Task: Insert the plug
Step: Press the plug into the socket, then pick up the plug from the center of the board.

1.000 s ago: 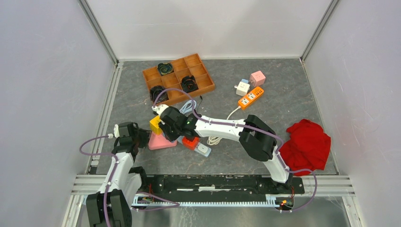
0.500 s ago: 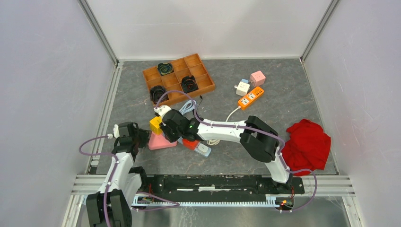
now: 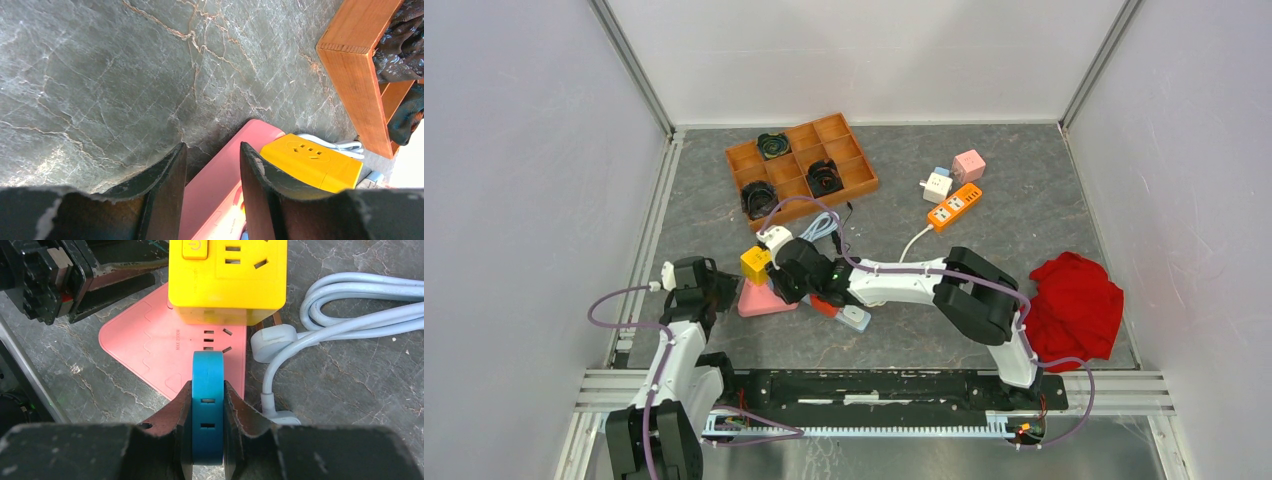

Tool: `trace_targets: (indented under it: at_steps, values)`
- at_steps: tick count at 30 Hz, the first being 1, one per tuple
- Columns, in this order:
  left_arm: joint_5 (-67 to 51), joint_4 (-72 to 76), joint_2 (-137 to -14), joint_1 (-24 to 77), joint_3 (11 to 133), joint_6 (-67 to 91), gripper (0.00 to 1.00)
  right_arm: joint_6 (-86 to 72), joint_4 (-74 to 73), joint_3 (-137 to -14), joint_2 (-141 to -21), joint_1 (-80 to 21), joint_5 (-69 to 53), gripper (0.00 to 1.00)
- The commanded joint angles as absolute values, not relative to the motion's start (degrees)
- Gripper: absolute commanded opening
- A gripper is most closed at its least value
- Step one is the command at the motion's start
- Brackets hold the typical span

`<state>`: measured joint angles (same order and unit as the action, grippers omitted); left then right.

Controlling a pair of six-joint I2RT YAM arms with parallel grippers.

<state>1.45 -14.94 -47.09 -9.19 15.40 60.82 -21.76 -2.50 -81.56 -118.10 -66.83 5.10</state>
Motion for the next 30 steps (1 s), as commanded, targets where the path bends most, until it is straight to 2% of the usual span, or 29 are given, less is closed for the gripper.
trace_targets:
  at_steps: [1,5,6,10,16,21,23,24,27,30]
  values:
    - [3.07,-15.43,-46.95,-8.99,18.22,58.28,0.5,-21.81,-11.77,-75.14,-120.0,-67.98,5.02,0.0]
    - [3.5,-16.11,-46.7,-8.99,18.69,58.02,0.5,-21.93,-10.54,-75.04,-119.75,-68.03,4.31,0.0]
    - [3.63,-16.38,-46.59,-8.97,18.98,57.82,0.5,-21.76,-9.93,-75.26,-119.64,-68.0,4.13,0.03]
    - [3.94,-16.62,-46.06,-8.98,20.93,54.67,0.52,-18.86,-12.19,-82.39,-119.35,-67.98,5.08,0.3]
    - [5.96,-18.25,-46.87,-8.98,27.84,47.56,0.59,-16.99,-15.85,-95.85,-117.21,-66.8,4.05,0.53]
    - [6.72,-20.53,-48.56,-9.04,35.87,38.23,0.68,-16.14,-15.53,-98.87,-113.37,-65.82,1.58,0.72]
    - [3.31,-21.87,-49.97,-8.97,38.77,34.99,0.71,-15.93,-14.58,-96.95,-110.54,-65.22,0.34,0.85]
    - [0.99,-22.05,-50.68,-9.01,39.85,33.48,0.72,-15.53,-13.95,-95.72,-108.96,-64.92,0.49,0.96]
    - [-5.33,-21.42,-51.09,-8.89,40.59,31.33,0.79,-12.51,-14.38,-90.89,-103.54,-63.94,9.1,0.98]
    - [-14.04,-17.48,-50.41,-8.7,38.97,31.31,0.99,-10.28,-14.97,-85.78,-98.25,-61.14,14.36,0.98]
